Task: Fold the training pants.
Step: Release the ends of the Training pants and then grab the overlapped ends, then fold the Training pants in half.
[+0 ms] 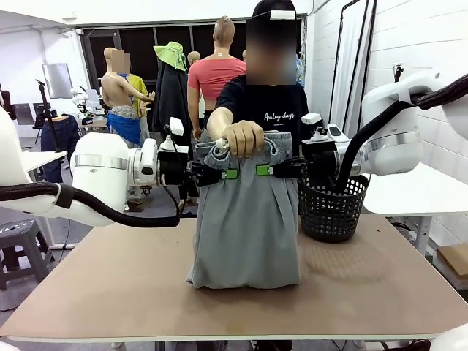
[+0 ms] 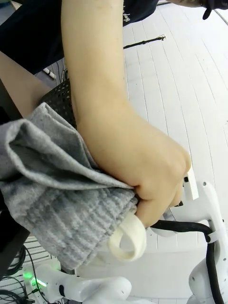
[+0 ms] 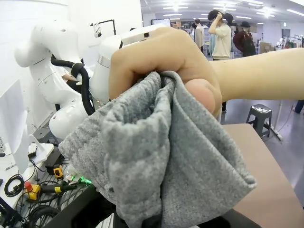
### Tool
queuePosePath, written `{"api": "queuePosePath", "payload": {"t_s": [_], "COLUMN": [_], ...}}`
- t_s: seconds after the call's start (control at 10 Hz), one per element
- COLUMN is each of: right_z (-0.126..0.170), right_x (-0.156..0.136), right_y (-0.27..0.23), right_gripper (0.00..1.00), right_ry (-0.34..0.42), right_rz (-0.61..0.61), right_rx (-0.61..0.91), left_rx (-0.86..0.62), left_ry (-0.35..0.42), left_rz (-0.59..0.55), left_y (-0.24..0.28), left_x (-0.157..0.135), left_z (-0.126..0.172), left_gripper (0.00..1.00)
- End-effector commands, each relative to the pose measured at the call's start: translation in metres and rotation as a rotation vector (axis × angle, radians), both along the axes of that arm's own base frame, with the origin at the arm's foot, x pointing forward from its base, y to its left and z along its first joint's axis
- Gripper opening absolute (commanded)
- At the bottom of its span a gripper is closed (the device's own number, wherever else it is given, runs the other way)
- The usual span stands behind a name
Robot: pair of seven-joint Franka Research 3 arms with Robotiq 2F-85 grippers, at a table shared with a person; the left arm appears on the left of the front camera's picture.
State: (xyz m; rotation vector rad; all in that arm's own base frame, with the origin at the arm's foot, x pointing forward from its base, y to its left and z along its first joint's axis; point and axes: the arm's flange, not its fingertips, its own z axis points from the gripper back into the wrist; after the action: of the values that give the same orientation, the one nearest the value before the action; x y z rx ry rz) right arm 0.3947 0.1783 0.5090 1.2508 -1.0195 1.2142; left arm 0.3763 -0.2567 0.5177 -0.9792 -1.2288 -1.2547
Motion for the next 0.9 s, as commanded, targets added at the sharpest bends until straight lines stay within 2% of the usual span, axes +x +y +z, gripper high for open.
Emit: {"api": "queuePosePath", "payload": {"t_s": [0.0,0.1,0.8], "right_z": [0.006,0.0,0.0], "right_x": [0.008,0.0,0.0], "right_y": [-0.003,0.0,0.0], "right_gripper": [0.0,0.0,0.0], "right_ry": [0.008,0.0,0.0], "right_rz": [0.011,0.0,0.0], "right_rx": [0.027,0.0,0.0], "left_rx": [0.046,0.0,0.0], "left_ry": [0.023,0.0,0.0], "left_rz": [-0.028,0.0,0.0], "left_y": [-0.006,0.0,0.0], "left_x": [0.012,0.0,0.0], "left_z": [0.009,0.0,0.0], "left_gripper": [0.0,0.0,0.0]}}
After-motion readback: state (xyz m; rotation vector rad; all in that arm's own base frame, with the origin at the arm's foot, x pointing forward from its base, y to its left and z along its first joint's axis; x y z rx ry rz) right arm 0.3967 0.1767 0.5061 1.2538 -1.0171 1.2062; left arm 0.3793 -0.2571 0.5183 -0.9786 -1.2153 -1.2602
